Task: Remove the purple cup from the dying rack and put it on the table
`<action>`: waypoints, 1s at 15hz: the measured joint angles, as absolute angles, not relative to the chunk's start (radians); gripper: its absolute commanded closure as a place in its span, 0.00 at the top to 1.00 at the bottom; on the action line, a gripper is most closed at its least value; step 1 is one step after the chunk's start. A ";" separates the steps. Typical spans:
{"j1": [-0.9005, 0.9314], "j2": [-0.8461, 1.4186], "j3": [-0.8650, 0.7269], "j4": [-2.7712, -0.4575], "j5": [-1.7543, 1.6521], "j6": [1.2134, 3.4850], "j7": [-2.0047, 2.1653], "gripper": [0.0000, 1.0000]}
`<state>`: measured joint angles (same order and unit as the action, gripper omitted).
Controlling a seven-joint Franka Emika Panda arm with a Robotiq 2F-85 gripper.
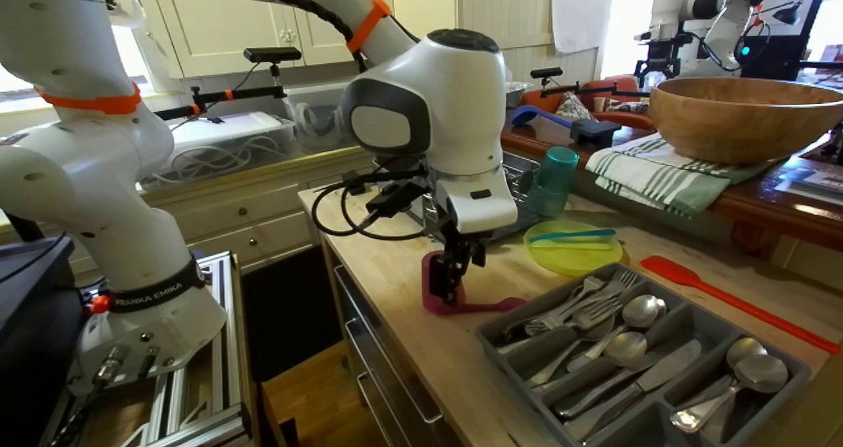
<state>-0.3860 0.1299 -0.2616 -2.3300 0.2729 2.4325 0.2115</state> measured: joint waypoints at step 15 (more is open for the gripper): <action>-0.377 0.284 -0.235 -2.192 0.444 2.229 0.167 0.68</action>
